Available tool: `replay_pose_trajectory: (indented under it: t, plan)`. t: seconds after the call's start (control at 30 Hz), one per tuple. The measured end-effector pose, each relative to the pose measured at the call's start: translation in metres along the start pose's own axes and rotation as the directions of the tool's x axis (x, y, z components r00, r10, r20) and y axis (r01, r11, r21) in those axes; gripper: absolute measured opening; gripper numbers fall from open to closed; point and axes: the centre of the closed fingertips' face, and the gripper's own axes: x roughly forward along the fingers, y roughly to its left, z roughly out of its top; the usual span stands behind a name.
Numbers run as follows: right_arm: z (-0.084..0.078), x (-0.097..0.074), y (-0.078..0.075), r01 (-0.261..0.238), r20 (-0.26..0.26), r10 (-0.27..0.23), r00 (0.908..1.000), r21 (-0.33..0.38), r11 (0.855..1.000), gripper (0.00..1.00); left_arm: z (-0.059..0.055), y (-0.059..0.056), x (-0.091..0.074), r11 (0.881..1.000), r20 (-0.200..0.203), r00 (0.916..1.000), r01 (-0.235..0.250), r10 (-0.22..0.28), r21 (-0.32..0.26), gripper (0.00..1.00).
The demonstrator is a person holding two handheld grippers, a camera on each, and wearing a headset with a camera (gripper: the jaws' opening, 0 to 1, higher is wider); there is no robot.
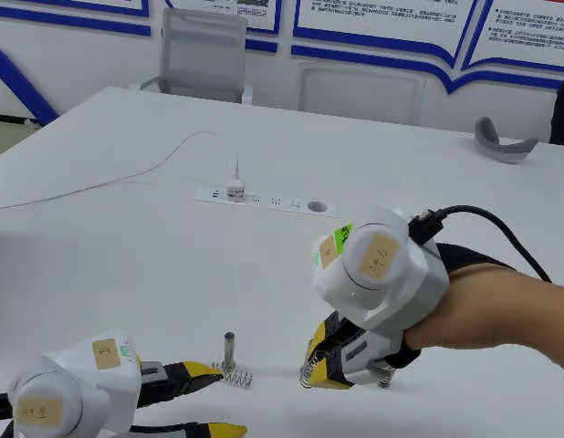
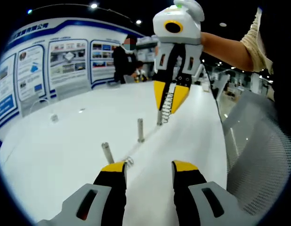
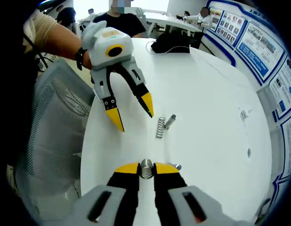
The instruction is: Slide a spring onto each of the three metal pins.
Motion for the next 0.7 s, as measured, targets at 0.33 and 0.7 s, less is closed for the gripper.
replay_pose_trajectory:
  t: [0.33, 0.7]
  plan:
    - [-0.005, -0.007, -0.011, 0.024, -0.005, -0.024, 0.9997, 0.020, 1.000, 0.13, -0.005, 0.007, -0.003, 1.000, -0.009, 0.9996, -0.028, 0.027, -0.015, 0.45]
    - [-0.008, -0.010, -0.020, 0.039, -0.015, -0.038, 0.9992, 0.025, 0.999, 0.13, -0.007, 0.011, -0.005, 0.999, -0.013, 0.9991, -0.042, 0.042, -0.028, 0.49]
